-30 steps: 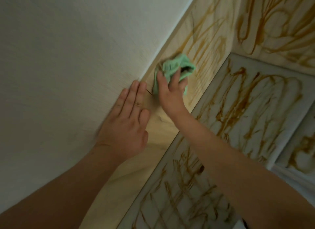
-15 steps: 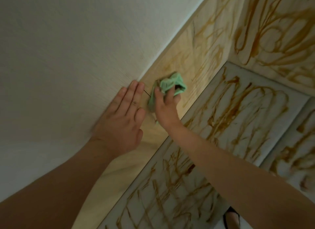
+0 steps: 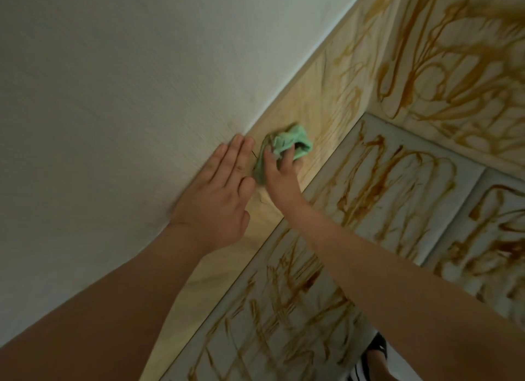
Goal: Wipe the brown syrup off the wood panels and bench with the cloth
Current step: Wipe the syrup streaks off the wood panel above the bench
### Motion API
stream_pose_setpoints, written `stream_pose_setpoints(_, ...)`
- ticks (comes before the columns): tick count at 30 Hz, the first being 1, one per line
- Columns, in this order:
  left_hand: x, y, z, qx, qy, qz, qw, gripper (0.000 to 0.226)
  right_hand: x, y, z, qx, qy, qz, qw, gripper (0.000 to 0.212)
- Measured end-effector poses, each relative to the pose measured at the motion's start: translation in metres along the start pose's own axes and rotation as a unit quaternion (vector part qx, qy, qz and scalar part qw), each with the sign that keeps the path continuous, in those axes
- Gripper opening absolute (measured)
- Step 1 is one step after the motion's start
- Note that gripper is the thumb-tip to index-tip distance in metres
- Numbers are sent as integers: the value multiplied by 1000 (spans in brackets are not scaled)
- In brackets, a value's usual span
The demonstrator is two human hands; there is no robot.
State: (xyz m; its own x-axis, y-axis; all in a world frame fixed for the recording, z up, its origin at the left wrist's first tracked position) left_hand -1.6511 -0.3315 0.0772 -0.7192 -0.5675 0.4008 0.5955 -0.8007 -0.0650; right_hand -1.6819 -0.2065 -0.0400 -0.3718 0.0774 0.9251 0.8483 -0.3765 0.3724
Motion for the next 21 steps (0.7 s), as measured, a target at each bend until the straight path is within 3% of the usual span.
stream_pose_setpoints(2, 0, -1, 5, 14, -14, -2, 1000, 42, 4, -2, 9, 16, 11, -34, 999, 86)
stream_pose_setpoints(4, 0, -1, 12, 28, -20, -5, 999, 40, 19, -12, 24, 5, 29, -17, 999, 91)
stream_pose_setpoints(7, -2, -3, 18, 25, 0, 0, 1000, 31, 48, -34, 43, -10, 32, 30, 999, 91)
stream_pose_setpoints(13, -12, -42, 26, -48, 1, -10, 999, 36, 79, -89, 68, -43, -11, -33, 998, 84)
stream_pose_setpoints(16, -14, -88, 27, -78, 10, -26, 997, 33, 82, -127, 83, -47, 18, -26, 998, 86)
stream_pose_setpoints(18, -15, -119, 25, -85, 10, -15, 996, 35, 80, -152, 90, -47, 44, 1, 998, 96)
stream_pose_setpoints(21, -14, -157, 17, -55, -21, -18, 998, 36, 69, -189, 103, -62, 38, -7, 997, 92)
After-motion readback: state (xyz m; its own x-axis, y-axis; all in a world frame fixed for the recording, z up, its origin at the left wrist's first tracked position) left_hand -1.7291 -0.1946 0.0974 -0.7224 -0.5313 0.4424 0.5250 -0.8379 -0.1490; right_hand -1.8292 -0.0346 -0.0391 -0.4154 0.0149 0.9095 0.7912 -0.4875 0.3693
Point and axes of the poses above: each hand's wrist, its own y-axis away from the middle knuckle, its own z-axis out of the back of the hand, x = y × z, the point moved 3 cm from there along -y, towards the middle knuckle, and after that the axes turned 8 degrees about -x, right-handed, at the moved point
